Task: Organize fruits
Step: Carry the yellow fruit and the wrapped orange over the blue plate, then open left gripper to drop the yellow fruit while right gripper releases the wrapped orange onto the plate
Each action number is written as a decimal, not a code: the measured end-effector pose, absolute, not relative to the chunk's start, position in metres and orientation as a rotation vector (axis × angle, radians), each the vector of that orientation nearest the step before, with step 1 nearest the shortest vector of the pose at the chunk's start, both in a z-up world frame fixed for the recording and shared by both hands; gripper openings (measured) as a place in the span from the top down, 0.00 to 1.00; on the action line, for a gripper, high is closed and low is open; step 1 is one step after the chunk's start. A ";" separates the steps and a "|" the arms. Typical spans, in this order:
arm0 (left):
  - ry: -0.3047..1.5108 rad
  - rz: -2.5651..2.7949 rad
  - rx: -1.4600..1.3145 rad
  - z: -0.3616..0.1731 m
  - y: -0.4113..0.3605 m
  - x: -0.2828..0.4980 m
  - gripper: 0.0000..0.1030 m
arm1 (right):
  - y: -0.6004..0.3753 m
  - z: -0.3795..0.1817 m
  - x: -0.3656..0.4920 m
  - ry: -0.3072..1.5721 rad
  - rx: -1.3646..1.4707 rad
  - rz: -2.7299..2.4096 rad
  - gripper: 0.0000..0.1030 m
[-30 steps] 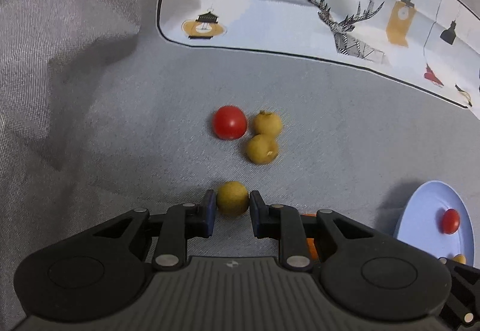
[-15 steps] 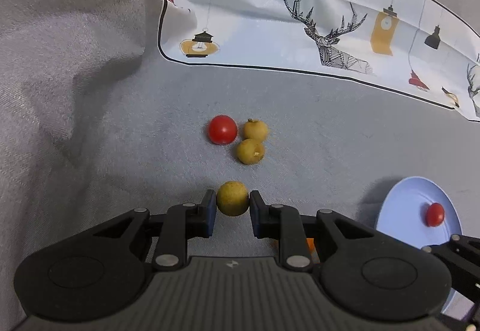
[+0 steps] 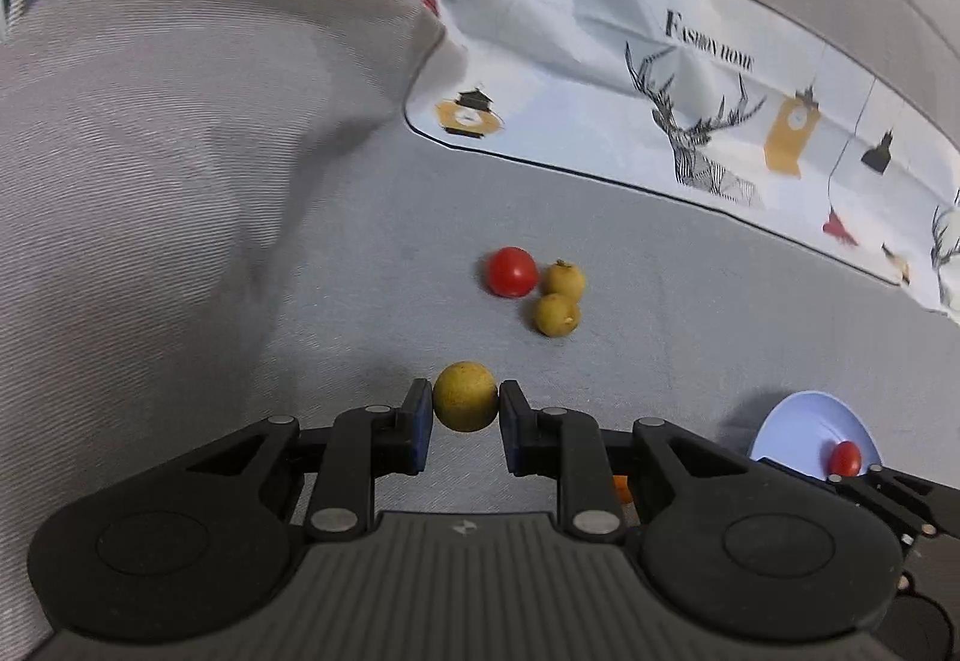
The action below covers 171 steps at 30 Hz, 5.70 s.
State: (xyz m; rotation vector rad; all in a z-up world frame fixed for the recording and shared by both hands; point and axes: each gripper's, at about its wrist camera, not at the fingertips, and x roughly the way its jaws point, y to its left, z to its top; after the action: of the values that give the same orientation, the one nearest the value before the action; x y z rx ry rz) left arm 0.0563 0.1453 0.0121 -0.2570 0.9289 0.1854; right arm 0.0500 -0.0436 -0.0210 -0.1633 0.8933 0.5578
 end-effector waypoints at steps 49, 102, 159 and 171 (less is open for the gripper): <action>0.906 0.023 -0.067 0.005 0.076 0.068 0.75 | -0.103 0.014 0.035 0.780 -0.233 0.518 0.62; 0.882 -0.412 0.143 -0.023 -0.072 0.070 0.75 | -0.201 -0.004 0.053 0.909 -0.180 0.258 0.62; 0.896 -0.402 0.188 -0.026 -0.068 0.068 0.70 | -0.191 -0.010 0.059 0.940 -0.213 0.265 0.61; 0.897 -0.399 0.189 -0.025 -0.067 0.068 0.70 | -0.192 -0.009 0.060 0.930 -0.212 0.247 0.61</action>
State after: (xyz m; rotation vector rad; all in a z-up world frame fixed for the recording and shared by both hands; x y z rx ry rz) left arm 0.0681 -0.0667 -0.0255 0.1894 0.8975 -0.3993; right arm 0.0597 -0.1920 -0.0088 -0.2117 0.9304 0.2469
